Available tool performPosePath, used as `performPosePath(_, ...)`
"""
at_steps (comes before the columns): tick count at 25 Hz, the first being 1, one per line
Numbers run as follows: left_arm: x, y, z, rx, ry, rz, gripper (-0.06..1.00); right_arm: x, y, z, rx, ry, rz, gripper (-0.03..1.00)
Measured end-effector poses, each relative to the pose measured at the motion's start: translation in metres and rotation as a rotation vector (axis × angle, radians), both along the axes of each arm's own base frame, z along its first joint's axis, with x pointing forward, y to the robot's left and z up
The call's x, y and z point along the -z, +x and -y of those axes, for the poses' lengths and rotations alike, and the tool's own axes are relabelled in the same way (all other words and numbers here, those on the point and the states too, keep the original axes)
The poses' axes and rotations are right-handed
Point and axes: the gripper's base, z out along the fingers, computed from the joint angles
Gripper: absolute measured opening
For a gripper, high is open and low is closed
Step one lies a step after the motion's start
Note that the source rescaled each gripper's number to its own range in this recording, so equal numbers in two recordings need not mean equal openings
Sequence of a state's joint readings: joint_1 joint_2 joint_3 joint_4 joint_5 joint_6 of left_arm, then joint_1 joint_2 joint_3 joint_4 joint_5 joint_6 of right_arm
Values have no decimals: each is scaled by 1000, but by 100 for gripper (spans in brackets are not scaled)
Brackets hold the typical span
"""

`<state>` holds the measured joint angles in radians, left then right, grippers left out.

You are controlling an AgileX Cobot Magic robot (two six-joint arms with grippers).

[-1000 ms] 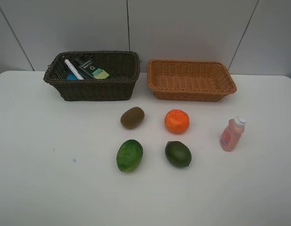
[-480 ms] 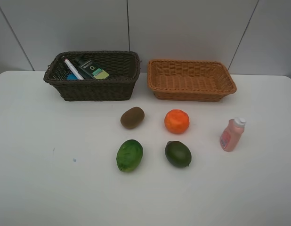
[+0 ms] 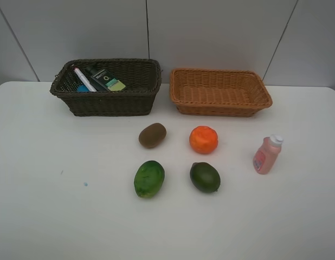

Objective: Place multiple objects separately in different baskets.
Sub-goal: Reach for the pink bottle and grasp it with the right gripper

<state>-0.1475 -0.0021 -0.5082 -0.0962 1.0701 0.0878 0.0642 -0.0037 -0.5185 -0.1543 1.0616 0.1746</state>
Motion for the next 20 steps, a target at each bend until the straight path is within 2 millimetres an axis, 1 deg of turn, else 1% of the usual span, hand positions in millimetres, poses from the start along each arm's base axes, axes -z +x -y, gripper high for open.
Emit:
performPosePath(9,0,0,0,-11,0,0,96,0,0,0,0,0,0,94)
performPosePath(11,0,0,0,-11,0,0,96,0,5,0,0,-2,-30,94)
performPosePath(13,0,0,0,-11,0,0,96,0,16,-1,0,-6,-97,94)
performPosePath(16,0,0,0,-11,0,1,96,3,38,-2,0,-16,-241,94)
performPosePath(20,0,0,0,-11,0,2,96,12,76,-5,-1,-30,-473,94)
